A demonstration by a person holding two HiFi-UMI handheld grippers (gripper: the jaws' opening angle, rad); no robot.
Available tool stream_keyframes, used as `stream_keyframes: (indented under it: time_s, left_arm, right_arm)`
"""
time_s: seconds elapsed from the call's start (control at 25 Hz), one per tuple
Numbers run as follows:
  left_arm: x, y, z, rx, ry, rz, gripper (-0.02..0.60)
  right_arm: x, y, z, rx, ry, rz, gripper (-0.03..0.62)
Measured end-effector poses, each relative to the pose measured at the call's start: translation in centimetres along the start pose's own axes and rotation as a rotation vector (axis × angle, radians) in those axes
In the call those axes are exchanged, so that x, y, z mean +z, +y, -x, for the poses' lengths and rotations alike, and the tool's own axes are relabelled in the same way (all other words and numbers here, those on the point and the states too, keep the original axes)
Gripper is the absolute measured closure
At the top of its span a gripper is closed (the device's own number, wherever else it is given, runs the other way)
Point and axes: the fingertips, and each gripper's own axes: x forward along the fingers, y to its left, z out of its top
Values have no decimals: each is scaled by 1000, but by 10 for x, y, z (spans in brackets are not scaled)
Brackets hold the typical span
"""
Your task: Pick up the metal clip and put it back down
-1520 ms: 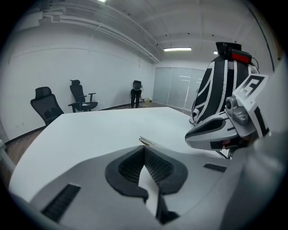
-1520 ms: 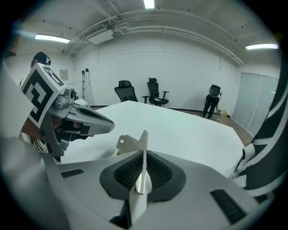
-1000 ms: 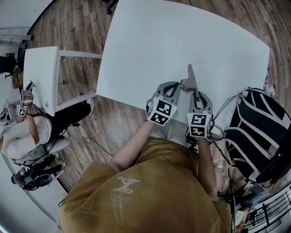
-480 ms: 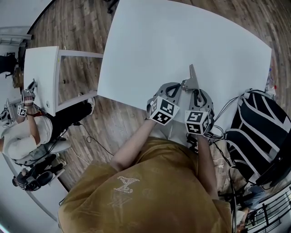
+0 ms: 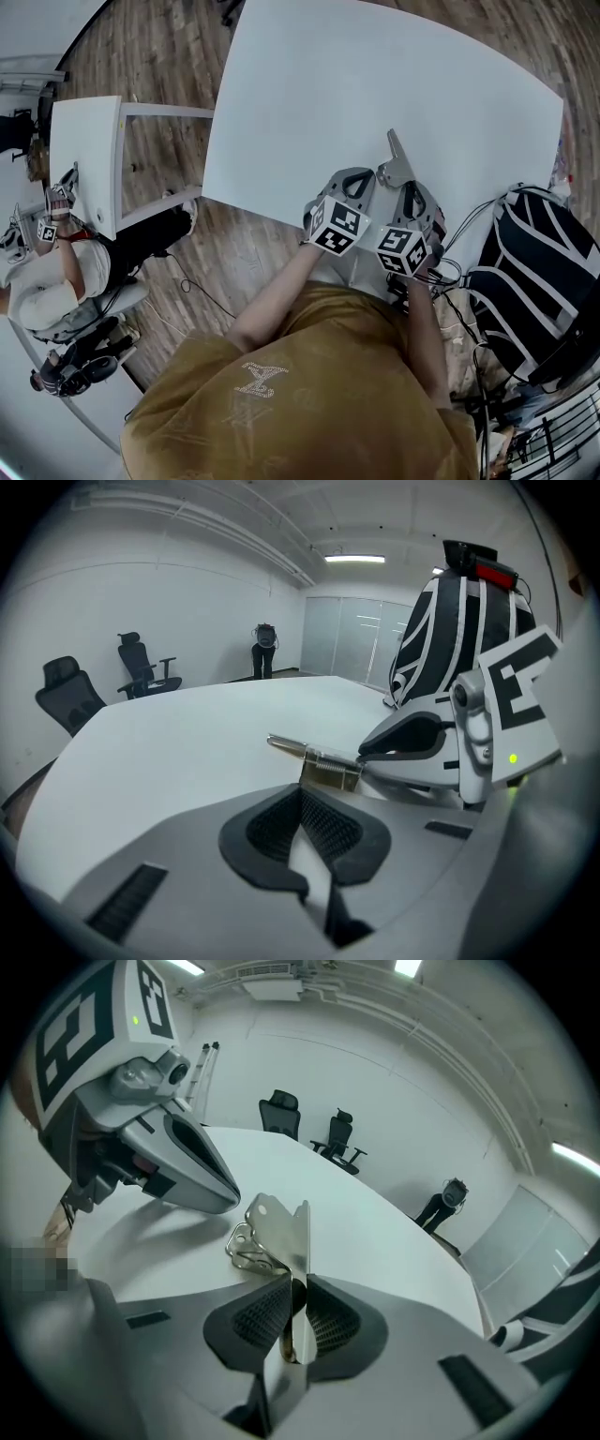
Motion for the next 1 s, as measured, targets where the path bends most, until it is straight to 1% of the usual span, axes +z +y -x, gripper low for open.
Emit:
stream_keyframes:
  time_s: [0.16, 0.28, 0.36, 0.52, 0.64, 0.72, 1.0]
  left_arm:
    - [0, 2, 0, -2, -2, 6, 575]
    - [1, 2, 1, -5, -2, 9, 575]
    - [2, 2, 1, -8, -4, 14, 575]
    - [4, 2, 0, -14, -14, 31, 575]
    - [5, 2, 1, -16, -18, 41, 575]
    - [4, 3, 1, -15, -18, 48, 575]
    - [4, 4, 2, -13, -19, 61, 575]
  right_arm:
    - [0, -4, -2, -12, -1, 30, 549]
    - [0, -6, -3, 7, 11, 13, 554]
    - [0, -8, -3, 43, 20, -41, 559]
    - [0, -13, -1, 145, 21, -242, 560]
    - [0, -17, -1, 178, 17, -338, 562]
    - [1, -18, -1, 185, 17, -372, 562]
    - [0, -19, 1, 197, 16, -434, 566]
